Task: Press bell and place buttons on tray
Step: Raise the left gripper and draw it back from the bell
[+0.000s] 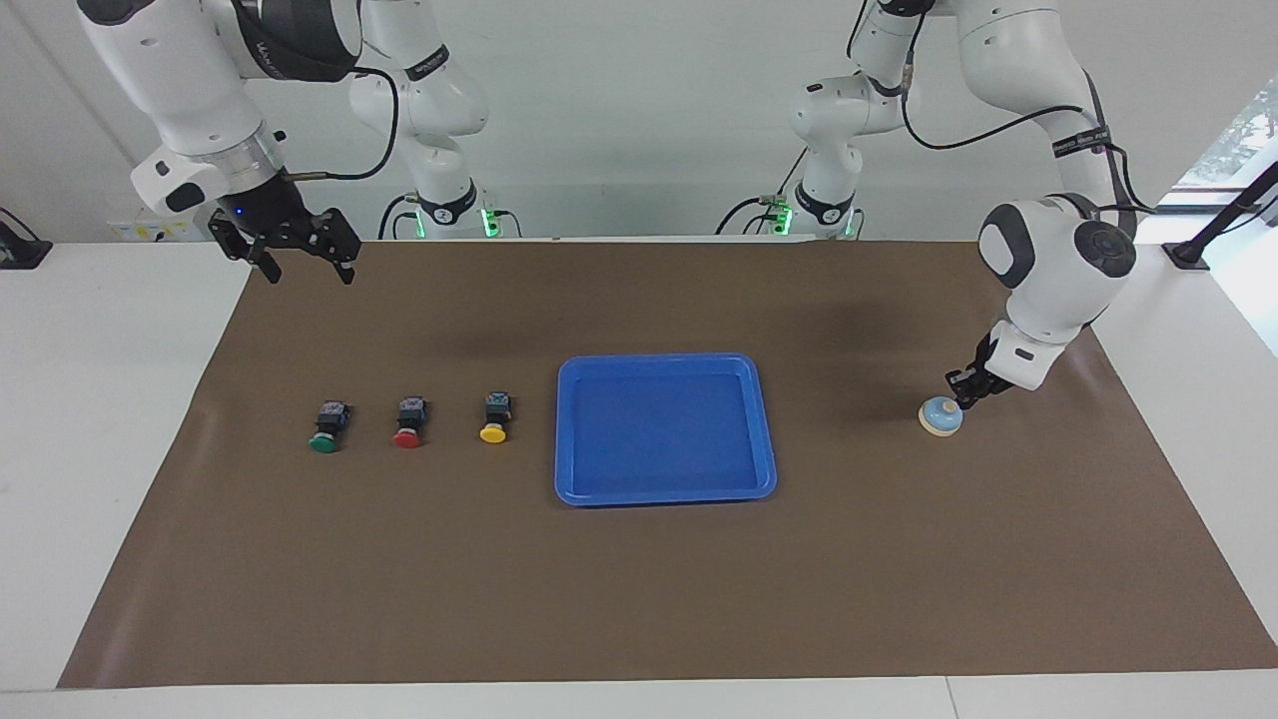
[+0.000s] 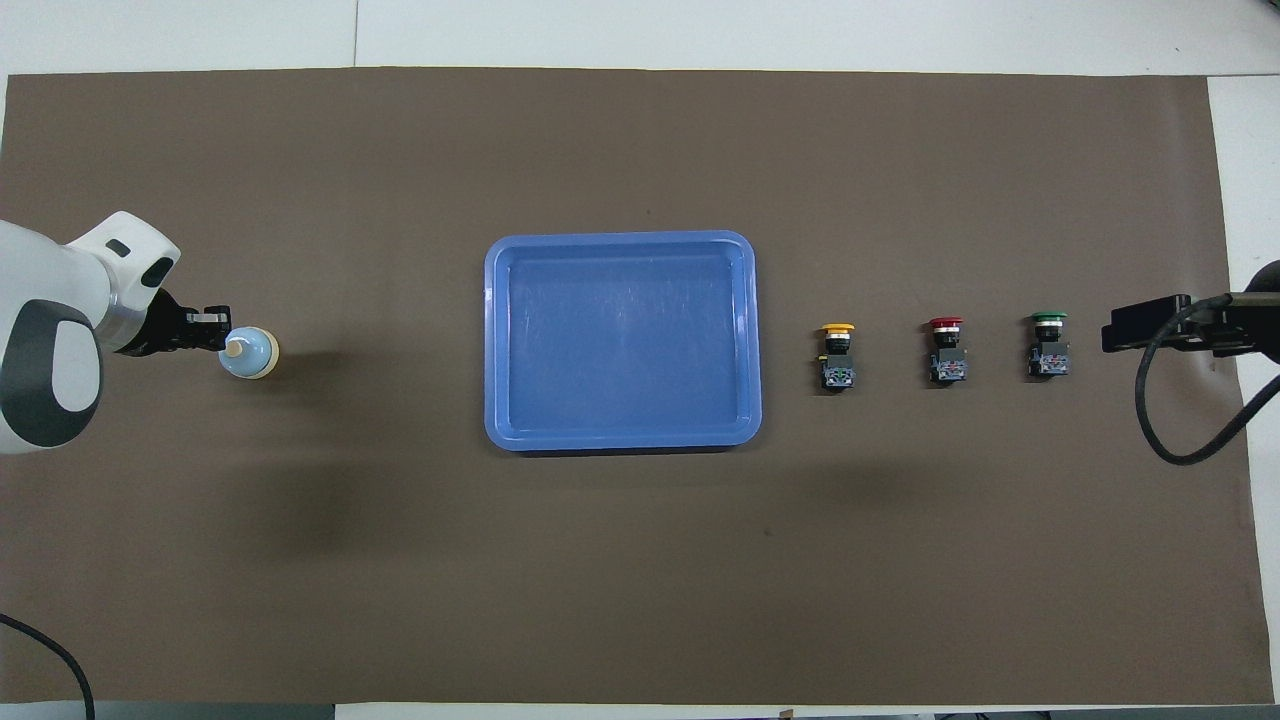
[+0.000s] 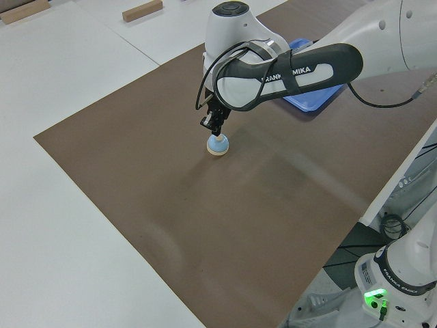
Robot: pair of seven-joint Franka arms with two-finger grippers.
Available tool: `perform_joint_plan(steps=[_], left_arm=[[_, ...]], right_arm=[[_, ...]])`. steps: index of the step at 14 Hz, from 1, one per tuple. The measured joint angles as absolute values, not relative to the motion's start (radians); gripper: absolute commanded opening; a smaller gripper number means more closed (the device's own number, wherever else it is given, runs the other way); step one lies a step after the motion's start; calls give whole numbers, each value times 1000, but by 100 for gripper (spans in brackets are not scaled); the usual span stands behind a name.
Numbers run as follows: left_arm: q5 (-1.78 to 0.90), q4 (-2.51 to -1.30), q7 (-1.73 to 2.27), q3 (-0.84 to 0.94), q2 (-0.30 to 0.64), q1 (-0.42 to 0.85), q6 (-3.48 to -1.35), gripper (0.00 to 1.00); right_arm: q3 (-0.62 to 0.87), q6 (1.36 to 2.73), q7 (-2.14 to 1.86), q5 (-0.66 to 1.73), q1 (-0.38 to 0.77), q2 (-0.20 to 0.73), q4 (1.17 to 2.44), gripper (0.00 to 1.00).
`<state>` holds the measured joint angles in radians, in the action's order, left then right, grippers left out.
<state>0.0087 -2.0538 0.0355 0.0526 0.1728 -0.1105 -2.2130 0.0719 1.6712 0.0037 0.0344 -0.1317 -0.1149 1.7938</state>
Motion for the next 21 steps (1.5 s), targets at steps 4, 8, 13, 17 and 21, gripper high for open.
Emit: perform_joint_plan(steps=[4,8,13,17,21], left_arm=[[9,-2079,35,53,173,-110,-2228,0],[9,-2113,36,54,164,-110,-2283,0],[9,-2052,36,54,165,-110,-2200,2],[9,-1861,36,61,148,-109,-1927,83],[9,-1786,37,67,91,-93,-1799,100]], right_arm=[[72,1671,4,34,-132,-115,1794,100],[72,1671,4,34,-132,-115,1794,100],[72,1671,4,34,-132,-115,1794,100],[72,1671,4,34,-132,-115,1794,100],[72,1671,4,34,-132,-115,1794,100]])
